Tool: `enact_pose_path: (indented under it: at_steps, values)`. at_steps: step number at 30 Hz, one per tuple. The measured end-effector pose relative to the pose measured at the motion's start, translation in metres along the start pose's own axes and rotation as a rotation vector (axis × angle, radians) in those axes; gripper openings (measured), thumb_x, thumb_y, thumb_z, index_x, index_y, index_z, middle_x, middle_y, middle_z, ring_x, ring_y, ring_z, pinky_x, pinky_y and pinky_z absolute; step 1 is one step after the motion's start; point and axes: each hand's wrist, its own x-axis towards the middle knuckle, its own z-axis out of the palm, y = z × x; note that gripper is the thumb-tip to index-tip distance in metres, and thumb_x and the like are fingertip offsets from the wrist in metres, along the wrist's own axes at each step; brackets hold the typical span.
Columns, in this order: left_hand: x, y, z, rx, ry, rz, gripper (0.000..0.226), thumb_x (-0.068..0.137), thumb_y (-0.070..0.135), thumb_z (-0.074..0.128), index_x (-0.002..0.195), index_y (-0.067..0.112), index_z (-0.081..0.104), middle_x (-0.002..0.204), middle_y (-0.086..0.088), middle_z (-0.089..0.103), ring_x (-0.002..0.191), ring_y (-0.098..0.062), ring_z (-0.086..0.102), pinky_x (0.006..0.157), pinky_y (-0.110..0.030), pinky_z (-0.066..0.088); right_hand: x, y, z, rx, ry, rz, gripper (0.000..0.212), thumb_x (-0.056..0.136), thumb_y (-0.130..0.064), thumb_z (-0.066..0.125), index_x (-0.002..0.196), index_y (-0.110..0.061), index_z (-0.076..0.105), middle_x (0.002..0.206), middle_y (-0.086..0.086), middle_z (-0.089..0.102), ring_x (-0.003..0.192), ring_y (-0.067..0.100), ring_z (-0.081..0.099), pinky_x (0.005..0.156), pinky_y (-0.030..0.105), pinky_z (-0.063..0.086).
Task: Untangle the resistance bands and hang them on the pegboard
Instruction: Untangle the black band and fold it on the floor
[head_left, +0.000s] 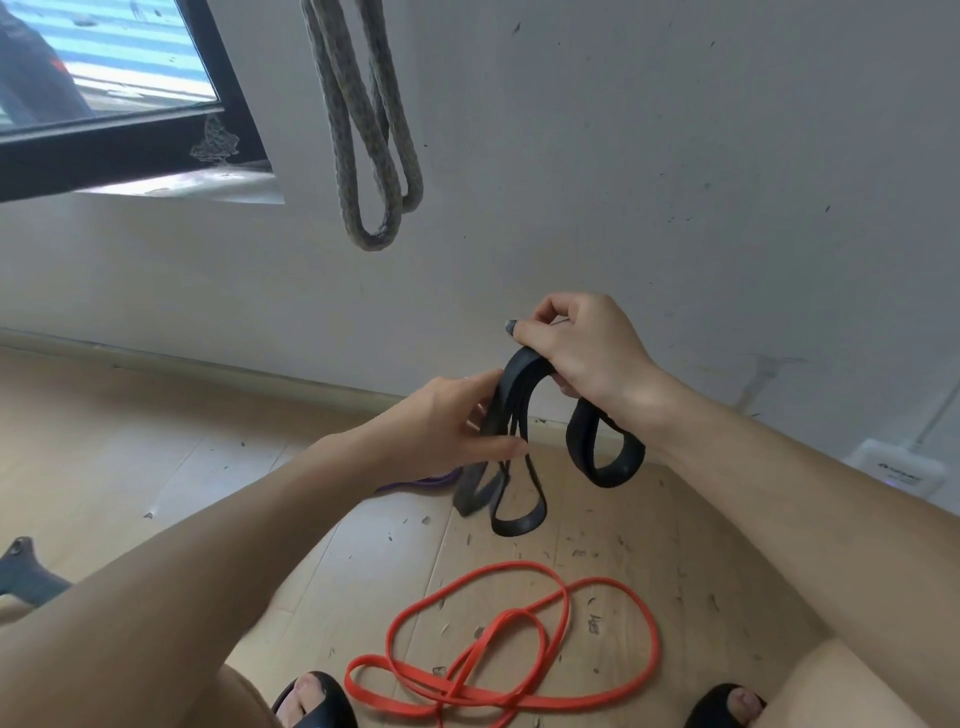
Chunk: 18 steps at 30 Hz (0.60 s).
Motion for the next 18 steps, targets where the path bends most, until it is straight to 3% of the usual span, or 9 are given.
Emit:
enact_pose_path:
  at_steps: [3, 7, 12, 18]
  values:
    - [-0.0015, 0.0042, 0.0033, -0.020, -0.010, -0.022, 0.046, 0.090, 0.037, 0.077, 0.127, 0.033, 0.050, 0.093, 0.016, 0.067, 0.085, -0.005, 0.070, 0.084, -0.021, 0.059, -0.0038, -0.0024, 0.0002, 0.096, -0.003, 0.051, 0.024, 0.095, -0.024, 0.068, 0.080, -0.008, 0.058, 0.056, 0.002, 0.046, 0.040, 0.010, 0.038, 0.040, 0.024, 0.030]
    - [0.0005, 0.0077, 0.0091, -0.003, -0.015, -0.056, 0.030, 0.093, 0.038, 0.073, 0.112, 0.031, 0.051, 0.097, 0.008, 0.068, 0.088, -0.014, 0.071, 0.088, -0.036, 0.061, -0.0084, -0.0061, 0.0024, 0.107, -0.023, 0.049, 0.024, 0.096, -0.027, 0.067, 0.082, -0.010, 0.060, 0.061, 0.004, 0.052, 0.042, 0.010, 0.042, 0.041, 0.025, 0.034]
    - [0.0008, 0.0061, 0.0103, -0.002, -0.020, -0.049, 0.021, 0.096, 0.034, 0.069, 0.109, 0.020, 0.060, 0.096, 0.002, 0.071, 0.087, -0.016, 0.069, 0.086, -0.040, 0.059, -0.0099, -0.0063, 0.0000, 0.119, -0.027, 0.056, 0.025, 0.096, -0.027, 0.068, 0.080, -0.009, 0.060, 0.059, 0.002, 0.050, 0.042, 0.011, 0.041, 0.041, 0.025, 0.032]
    - [0.0024, 0.0076, 0.0057, 0.062, -0.046, -0.066, 0.026, 0.098, 0.035, 0.066, 0.118, 0.019, 0.060, 0.095, 0.009, 0.069, 0.085, -0.010, 0.068, 0.082, -0.022, 0.054, -0.0096, -0.0058, -0.0031, 0.147, -0.032, 0.071, 0.027, 0.096, -0.027, 0.068, 0.078, -0.010, 0.058, 0.057, 0.001, 0.049, 0.043, 0.012, 0.040, 0.041, 0.025, 0.032]
